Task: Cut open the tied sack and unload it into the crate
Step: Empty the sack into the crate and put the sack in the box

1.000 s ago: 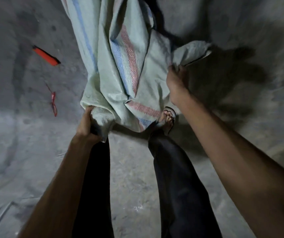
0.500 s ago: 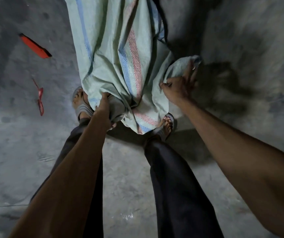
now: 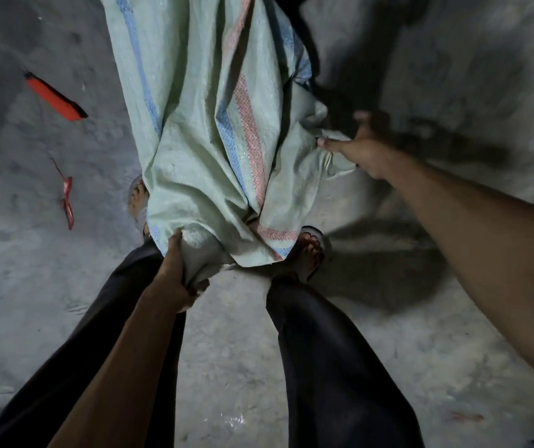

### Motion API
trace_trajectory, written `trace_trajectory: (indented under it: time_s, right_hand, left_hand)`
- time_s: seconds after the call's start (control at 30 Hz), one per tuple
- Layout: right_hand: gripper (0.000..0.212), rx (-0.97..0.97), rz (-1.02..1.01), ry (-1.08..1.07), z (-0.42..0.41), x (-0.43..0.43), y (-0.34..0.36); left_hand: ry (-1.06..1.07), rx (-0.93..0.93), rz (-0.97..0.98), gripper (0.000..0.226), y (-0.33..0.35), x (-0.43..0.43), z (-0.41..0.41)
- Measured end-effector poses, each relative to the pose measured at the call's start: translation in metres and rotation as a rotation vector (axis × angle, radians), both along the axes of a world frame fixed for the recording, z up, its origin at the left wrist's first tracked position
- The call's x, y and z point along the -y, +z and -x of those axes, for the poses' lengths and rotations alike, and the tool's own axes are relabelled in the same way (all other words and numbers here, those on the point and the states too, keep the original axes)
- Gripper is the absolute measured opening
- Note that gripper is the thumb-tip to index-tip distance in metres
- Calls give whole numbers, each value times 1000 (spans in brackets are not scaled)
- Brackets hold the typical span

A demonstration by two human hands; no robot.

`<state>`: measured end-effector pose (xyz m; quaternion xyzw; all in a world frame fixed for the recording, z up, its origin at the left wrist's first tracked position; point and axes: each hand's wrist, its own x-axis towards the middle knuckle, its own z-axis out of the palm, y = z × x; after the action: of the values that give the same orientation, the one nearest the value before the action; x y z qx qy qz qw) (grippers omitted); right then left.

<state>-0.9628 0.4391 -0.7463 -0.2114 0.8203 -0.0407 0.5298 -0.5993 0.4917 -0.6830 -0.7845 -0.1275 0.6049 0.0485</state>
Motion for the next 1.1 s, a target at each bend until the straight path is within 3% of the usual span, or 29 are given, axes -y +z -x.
trace_trajectory:
  time_s: [0.07, 0.13, 0.23, 0.3, 0.4, 0.57, 0.73, 0.87, 0.97, 1.1]
  right_hand:
    - [118, 204, -175, -153, 4, -5, 1]
    - [129, 151, -305, -43, 4, -7, 2]
    - [112, -51, -262, 219, -4, -12, -1]
    - [98, -94, -219, 278, -10, -15, -2]
    - [76, -114, -155, 235, -22, -19, -4]
    - [51, -184, 109, 52, -52, -27, 37]
    - [50, -245, 217, -186, -79, -1, 158]
    - [44, -196, 275, -241, -123, 42, 286]
    - [41, -173, 286, -277, -149, 63, 375]
    - [38, -188, 285, -429, -164, 93, 469]
  left_hand:
    - [49, 55, 15, 54, 4, -3, 6]
    - [58, 58, 39, 47, 2, -5, 13]
    - [-42, 62, 80, 40, -6, -7, 22]
    - [-161, 93, 113, 35, -12, -7, 30]
    - [-259, 134, 193, 23, -13, -5, 37]
    - [-200, 112, 356, 18, 29, 10, 19]
    - [-165, 19, 550, 27, 135, 61, -8]
    - [-159, -55, 668, 29, 245, 121, -13]
    - [-251, -76, 702, 18, 322, 171, -20]
    - [-325, -199, 779, 28, 401, 243, -30]
